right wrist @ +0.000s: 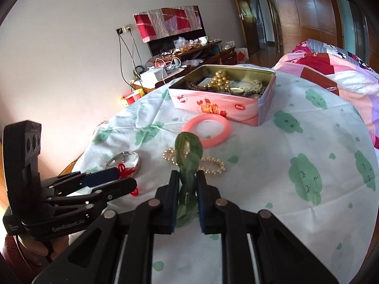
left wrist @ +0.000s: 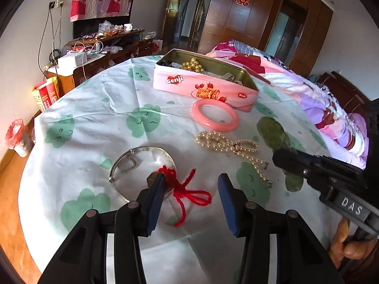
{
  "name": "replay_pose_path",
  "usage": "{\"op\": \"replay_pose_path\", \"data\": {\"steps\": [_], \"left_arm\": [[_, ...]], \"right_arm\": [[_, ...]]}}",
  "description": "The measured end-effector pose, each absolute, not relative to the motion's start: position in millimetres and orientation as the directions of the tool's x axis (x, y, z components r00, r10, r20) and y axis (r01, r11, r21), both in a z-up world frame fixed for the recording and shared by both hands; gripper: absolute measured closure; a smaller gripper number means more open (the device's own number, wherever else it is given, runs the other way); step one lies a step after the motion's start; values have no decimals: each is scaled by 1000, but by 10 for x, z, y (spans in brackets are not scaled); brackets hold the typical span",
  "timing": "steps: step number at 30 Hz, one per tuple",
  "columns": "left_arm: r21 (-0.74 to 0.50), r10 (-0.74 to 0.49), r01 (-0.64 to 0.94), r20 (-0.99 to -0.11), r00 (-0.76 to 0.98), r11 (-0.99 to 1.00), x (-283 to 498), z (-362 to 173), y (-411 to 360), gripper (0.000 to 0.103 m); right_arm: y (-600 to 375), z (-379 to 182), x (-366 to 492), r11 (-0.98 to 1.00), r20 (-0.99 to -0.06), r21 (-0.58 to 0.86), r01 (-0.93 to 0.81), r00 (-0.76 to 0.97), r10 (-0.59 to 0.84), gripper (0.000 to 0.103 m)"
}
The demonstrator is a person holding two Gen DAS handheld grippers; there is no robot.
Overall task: Organize jewelry
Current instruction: 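Grasp the green jade pendant with the right tool while the left tool grasps the red-tasseled bangle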
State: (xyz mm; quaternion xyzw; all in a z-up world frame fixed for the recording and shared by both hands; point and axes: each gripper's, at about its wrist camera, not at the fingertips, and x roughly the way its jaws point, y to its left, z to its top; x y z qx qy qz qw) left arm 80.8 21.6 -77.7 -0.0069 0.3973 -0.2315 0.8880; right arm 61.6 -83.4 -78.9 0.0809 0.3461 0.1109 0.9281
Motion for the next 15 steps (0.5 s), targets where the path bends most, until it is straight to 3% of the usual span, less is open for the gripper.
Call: {"op": "replay_pose_path", "data": {"steps": [1,3,15], "left_arm": [[-175,-400,404,-706,584,898,808,-783,201,87],[-158,-388,406,-714,583,900,815,-803,198,96],[-262,-471,393,-541,696,881,771,-334,549,99]], "right_arm": [[-836,-806,627,963,-628,227,-149,733,261,86],[-853,-860,649,961,-638,236,-143,723,264,86],[-1027,-872,606,940,-604,312,-138,735,308,86]]}}
